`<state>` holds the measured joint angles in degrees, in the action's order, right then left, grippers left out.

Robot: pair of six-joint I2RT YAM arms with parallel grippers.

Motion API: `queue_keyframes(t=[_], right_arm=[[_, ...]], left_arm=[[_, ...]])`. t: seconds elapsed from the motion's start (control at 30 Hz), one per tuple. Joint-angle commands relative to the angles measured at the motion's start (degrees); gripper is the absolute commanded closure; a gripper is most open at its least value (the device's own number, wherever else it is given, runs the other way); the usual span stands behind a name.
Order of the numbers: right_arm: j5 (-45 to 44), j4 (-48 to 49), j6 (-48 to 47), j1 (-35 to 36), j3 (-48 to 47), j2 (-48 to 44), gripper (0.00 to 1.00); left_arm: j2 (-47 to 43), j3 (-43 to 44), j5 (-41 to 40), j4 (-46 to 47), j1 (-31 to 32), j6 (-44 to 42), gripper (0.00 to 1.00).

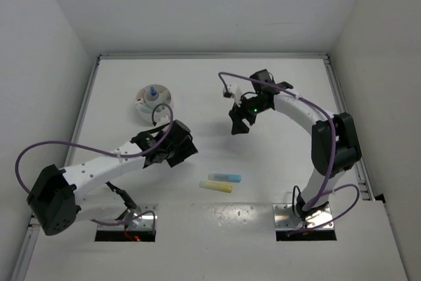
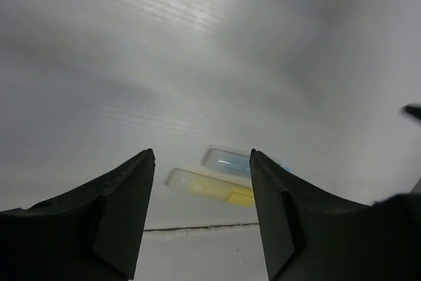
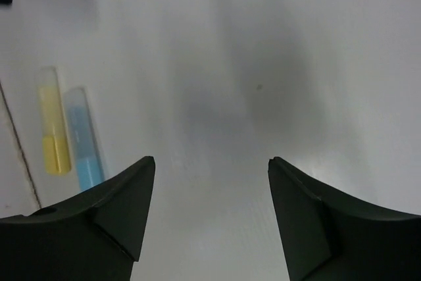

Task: Sort the stationery into containers
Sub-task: Pick up the pen from the center of the board.

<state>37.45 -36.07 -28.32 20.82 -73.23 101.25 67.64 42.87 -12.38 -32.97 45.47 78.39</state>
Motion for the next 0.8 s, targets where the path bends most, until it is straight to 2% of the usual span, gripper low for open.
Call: queue_keyframes(t=[0.0, 0.03, 0.07, 0.1, 0.13, 0.17, 0.2, 0.3, 0.4, 0.67, 0.77], right_arm=[[1.32, -3.83, -10.53, 4.22, 6.16, -5.53, 0.29], [-0.35, -3.83, -10.53, 5.54, 7.3, -6.5, 0.29], [-2.45, -2.96, -9.49, 7.81, 9.66, -7.46, 0.34], [-3.17, -1.64, -9.48, 8.79, 11.08, -9.3, 0.35], [-5.26, -0.93, -9.48, 9.84, 12.57, -10.28, 0.36], [-6.33, -0.23, -8.69, 12.47, 14.94, -10.89, 0.39], [-7.21, 0.3, -8.16, 13.71, 15.66, -10.9, 0.41], [-10.02, 0.3, -7.28, 18.1, 16.19, -10.29, 0.45], [-12.84, 1.0, -6.14, 21.89, 16.71, -8.8, 0.45], [-17.14, 0.48, -9.56, 28.04, 20.93, -7.65, 0.43], [-18.9, 3.98, -10.88, 29.36, 24.44, -9.05, 0.43]], left_arm=[[-6.0, 5.02, -4.91, -3.31, 0.32, -7.16, 0.34], [-7.68, 6.25, -6.93, -4.37, 0.32, -8.68, 0.33], [-9.7, 6.95, -11.65, -5.6, 0.32, -9.82, 0.26], [-11.8, 6.96, -14.05, -7.35, 0.32, -12.1, 0.26], [-14.17, 7.57, -16.34, -7.89, 0.32, -13.25, 0.09], [-19.07, 7.58, -20.62, -7.9, 0.32, -14.31, 0.07], [-21.47, 7.58, -22.4, -7.9, 0.32, -15.36, 0.0], [-29.54, 7.05, -27.41, -8.6, -0.91, -19.76, 0.0], [-34.74, 7.57, -30.94, -8.6, -0.91, -24.24, 0.0], [-37.67, 7.58, -36.22, -8.6, -0.91, -34.08, 0.0], [-37.67, 7.58, -38.15, -6.77, -0.91, -37.33, 0.0]])
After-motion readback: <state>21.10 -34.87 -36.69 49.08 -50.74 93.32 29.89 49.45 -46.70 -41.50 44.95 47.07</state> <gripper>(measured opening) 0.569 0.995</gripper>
